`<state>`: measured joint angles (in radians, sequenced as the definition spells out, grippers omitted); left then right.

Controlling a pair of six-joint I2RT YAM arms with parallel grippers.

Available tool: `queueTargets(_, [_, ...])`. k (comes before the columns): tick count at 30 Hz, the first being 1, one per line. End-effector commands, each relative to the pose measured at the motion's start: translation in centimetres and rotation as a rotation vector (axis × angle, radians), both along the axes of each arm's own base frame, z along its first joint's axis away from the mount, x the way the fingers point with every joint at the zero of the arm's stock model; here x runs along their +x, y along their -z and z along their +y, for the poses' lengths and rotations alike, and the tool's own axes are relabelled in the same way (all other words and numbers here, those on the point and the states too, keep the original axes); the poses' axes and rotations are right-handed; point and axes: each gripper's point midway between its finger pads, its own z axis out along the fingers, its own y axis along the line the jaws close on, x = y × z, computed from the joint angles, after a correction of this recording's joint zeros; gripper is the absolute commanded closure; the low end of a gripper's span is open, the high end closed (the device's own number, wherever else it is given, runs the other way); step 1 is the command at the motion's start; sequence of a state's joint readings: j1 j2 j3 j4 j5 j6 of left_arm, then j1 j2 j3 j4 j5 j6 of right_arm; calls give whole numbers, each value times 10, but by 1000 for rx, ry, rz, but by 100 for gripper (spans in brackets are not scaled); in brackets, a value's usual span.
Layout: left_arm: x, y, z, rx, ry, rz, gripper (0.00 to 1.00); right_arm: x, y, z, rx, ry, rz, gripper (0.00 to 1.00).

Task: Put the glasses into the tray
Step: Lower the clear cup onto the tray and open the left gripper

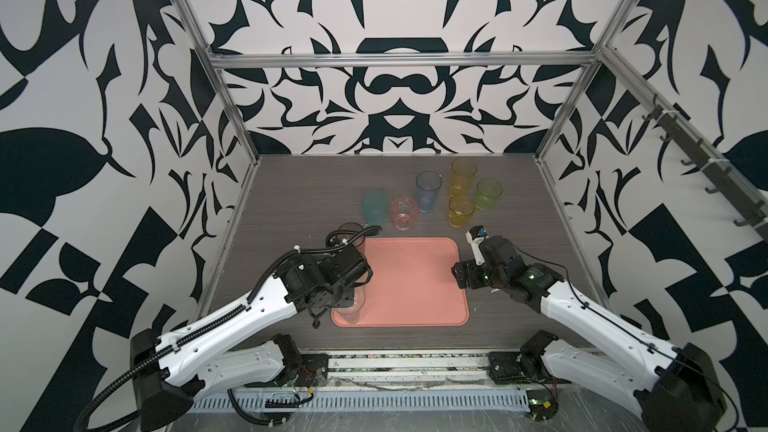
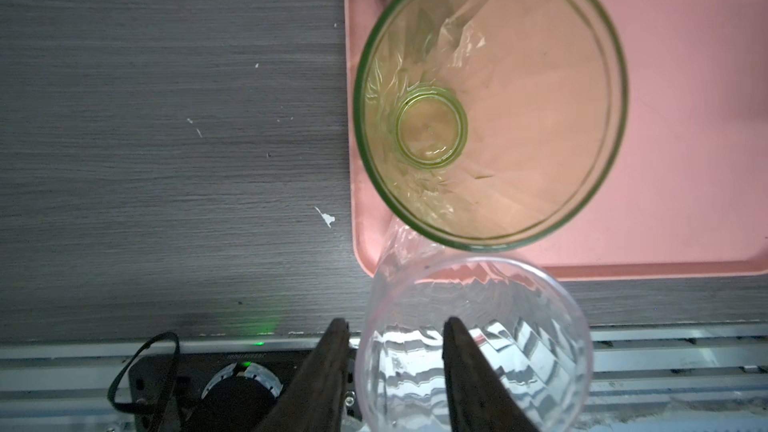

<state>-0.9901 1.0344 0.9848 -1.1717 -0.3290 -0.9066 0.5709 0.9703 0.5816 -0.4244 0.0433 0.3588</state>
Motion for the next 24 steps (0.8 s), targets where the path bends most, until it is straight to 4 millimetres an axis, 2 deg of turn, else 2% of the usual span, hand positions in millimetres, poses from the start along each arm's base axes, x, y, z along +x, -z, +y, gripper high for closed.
queueTargets(1, [3,-18,5,2,0,-39,55,4,-6,3,16,-5,-27,9])
queueTargets(11, [27,-66,7,50,18,-181,39,4,-8,2,18,-3,-32,9])
queueTargets(17, [42,-86,9,63,-1,-273,26,4,-9,2,18,-2,-36,9])
queueTargets(24, [60,-103,31,101,-77,-382,10,4,-9,2,19,-2,-35,9])
